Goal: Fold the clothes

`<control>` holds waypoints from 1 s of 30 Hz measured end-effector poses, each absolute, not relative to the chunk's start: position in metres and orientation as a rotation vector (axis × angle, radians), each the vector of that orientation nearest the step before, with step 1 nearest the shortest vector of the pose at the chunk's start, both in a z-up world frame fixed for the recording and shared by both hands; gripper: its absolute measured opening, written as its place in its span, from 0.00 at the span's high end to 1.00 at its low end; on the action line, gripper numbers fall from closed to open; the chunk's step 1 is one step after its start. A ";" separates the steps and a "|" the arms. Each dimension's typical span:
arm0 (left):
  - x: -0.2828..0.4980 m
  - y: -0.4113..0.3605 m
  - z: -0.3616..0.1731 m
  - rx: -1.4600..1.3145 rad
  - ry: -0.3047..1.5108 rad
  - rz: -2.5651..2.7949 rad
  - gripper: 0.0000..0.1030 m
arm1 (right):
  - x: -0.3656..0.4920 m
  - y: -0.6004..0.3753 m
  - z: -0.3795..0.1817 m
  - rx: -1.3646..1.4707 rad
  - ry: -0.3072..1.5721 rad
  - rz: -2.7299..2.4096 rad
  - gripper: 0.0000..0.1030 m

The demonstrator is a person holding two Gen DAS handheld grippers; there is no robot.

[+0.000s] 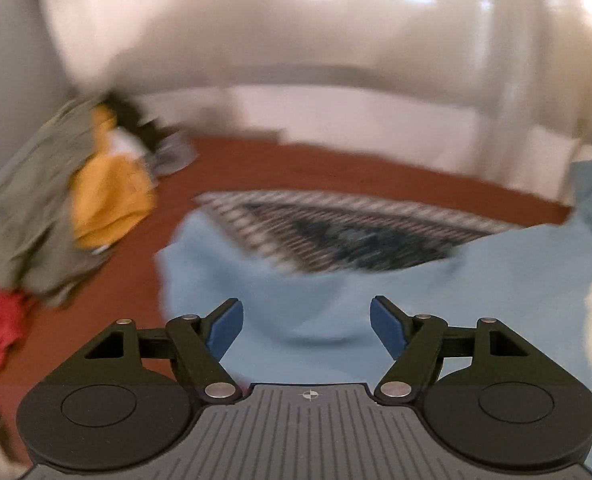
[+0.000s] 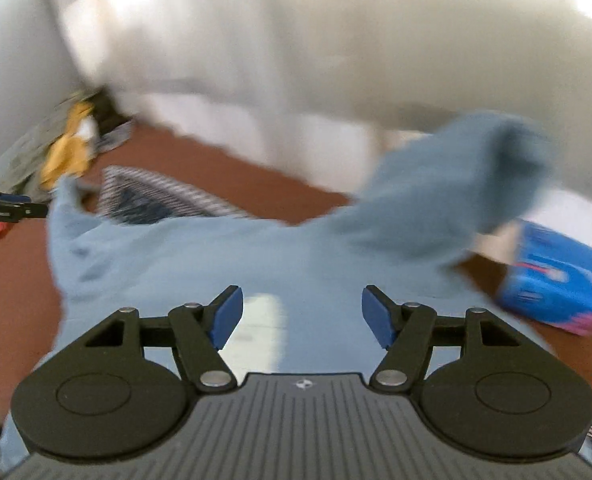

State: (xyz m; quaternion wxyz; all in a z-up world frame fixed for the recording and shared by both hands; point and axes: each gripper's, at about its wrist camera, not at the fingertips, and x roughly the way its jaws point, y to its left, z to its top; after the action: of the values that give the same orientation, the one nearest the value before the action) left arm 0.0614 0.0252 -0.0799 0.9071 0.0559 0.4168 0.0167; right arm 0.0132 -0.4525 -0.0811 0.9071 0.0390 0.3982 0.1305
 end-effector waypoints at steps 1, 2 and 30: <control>0.063 0.040 -0.080 0.105 0.866 0.057 0.21 | 0.017 -0.436 -0.081 0.073 0.829 0.304 0.32; 0.066 0.053 -0.082 0.093 0.869 0.075 0.21 | 0.022 -0.419 -0.080 0.063 0.836 0.337 0.32; 0.158 0.181 -0.159 -0.142 0.908 -0.203 0.94 | 0.209 -0.066 -0.132 0.029 1.031 0.549 0.55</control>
State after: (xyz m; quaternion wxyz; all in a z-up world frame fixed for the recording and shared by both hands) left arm 0.1581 0.1810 -0.1595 0.8913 -0.0686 0.4374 -0.0979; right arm 0.2086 -0.0658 -0.1320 0.8342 0.0135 0.4867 0.2589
